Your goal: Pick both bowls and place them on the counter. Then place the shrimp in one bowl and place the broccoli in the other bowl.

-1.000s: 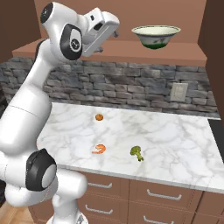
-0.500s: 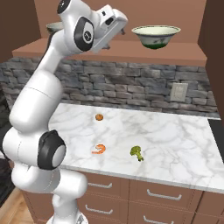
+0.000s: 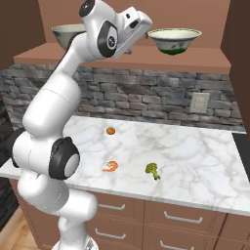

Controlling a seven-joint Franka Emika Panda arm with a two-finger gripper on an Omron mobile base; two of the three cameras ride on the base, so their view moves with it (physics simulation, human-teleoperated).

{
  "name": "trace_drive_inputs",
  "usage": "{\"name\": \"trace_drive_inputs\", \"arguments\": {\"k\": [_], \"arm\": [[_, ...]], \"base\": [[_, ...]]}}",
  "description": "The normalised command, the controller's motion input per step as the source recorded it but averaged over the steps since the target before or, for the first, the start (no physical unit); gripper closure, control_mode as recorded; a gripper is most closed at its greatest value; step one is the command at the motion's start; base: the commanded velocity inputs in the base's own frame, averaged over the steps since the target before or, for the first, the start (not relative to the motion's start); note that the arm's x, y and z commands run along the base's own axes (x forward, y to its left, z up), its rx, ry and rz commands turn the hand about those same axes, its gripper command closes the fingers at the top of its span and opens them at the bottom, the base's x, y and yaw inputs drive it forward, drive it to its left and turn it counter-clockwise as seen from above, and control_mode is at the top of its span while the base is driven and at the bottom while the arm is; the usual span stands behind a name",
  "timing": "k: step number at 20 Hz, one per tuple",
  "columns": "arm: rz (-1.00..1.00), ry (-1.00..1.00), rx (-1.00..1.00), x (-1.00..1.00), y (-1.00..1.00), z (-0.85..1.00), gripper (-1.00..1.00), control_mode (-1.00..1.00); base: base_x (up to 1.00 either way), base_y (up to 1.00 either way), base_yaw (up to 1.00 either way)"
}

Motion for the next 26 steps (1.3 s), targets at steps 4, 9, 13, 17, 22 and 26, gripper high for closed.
{"name": "trace_drive_inputs", "arguments": {"k": [4, 9, 13, 17, 22, 26], "arm": [[0.05, 0.0, 0.0, 0.39, -0.17, 0.0, -1.0, -1.0], [0.05, 0.0, 0.0, 0.31, -0.2, 0.03, -1.0, -1.0], [0.05, 0.02, 0.0, 0.28, -0.19, 0.06, -1.0, -1.0], [0.02, 0.07, 0.0, 0.28, -0.11, 0.03, -1.0, -1.0], [0.0, 0.11, 0.0, 0.3, -0.05, 0.0, -1.0, -1.0], [0.0, 0.06, 0.0, 0.29, -0.08, 0.02, -1.0, -1.0]], "base": [[0.0, 0.0, 0.0], [0.0, 0.0, 0.0], [0.0, 0.0, 0.0], [0.0, 0.0, 0.0], [0.0, 0.0, 0.0], [0.0, 0.0, 0.0]]}}
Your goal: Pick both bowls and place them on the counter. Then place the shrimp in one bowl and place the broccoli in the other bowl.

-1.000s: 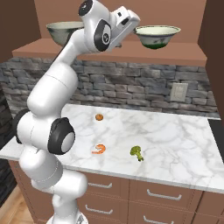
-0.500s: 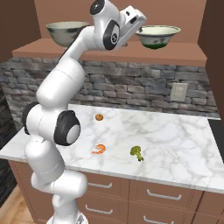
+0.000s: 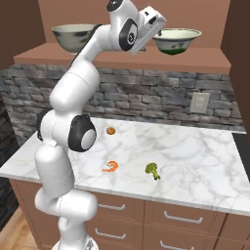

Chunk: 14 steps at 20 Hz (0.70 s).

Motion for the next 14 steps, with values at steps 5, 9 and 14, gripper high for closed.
{"name": "trace_drive_inputs", "arguments": {"k": [5, 9, 14], "arm": [[0.0, 0.03, -0.01, 0.24, -0.11, 0.03, -1.0, -1.0], [0.0, 0.0, 0.0, 0.17, -0.15, 0.09, -1.0, -1.0], [0.0, 0.01, -0.03, 0.12, -0.11, 0.01, -1.0, -1.0]], "base": [[0.0, 0.0, 0.0], [0.0, 0.0, 0.0], [0.0, 0.0, 0.0]]}}
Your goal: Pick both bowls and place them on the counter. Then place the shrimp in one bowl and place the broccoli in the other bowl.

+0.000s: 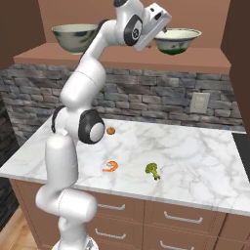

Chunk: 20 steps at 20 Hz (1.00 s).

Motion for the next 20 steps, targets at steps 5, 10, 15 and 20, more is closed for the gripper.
{"name": "trace_drive_inputs", "arguments": {"k": [5, 10, 15, 20], "arm": [[0.01, 0.08, -0.02, 0.02, 0.0, -0.01, -1.0, -1.0], [0.01, 0.09, -0.03, 0.0, -0.01, -0.09, 1.0, -1.0], [0.01, 0.05, -0.02, -0.02, 0.0, -0.24, 1.0, -1.0], [0.03, -0.04, 0.0, -0.56, -0.17, -0.29, 1.0, -1.0]], "base": [[0.0, 0.0, 0.0], [0.0, 0.0, 0.0], [0.0, 0.0, 0.0], [0.0, 0.0, 0.0]]}}
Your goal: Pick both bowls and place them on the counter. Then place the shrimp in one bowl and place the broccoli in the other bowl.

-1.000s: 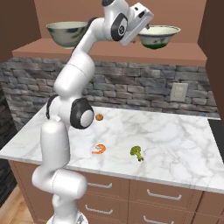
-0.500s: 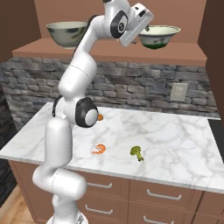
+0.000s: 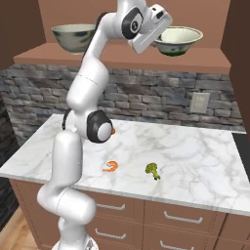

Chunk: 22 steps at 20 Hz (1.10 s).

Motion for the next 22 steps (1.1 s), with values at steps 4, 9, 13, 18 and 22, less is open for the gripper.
{"name": "trace_drive_inputs", "arguments": {"k": [4, 9, 13, 18, 22], "arm": [[0.06, -0.15, 0.0, -0.86, -0.08, -0.05, 1.0, -1.0], [0.08, -0.18, 0.0, -1.0, 0.0, 0.0, 1.0, -1.0], [0.11, -0.15, 0.0, -1.0, 0.13, -0.07, 1.0, -1.0], [0.12, -0.13, 0.0, -1.0, 0.32, -0.38, 1.0, -1.0], [0.12, -0.13, 0.0, -1.0, 0.42, -0.61, 1.0, -1.0]], "base": [[0.0, 0.0, 0.0], [0.0, 0.0, 0.0], [0.0, 0.0, 0.0], [0.0, 0.0, 0.0], [0.0, 0.0, 0.0]]}}
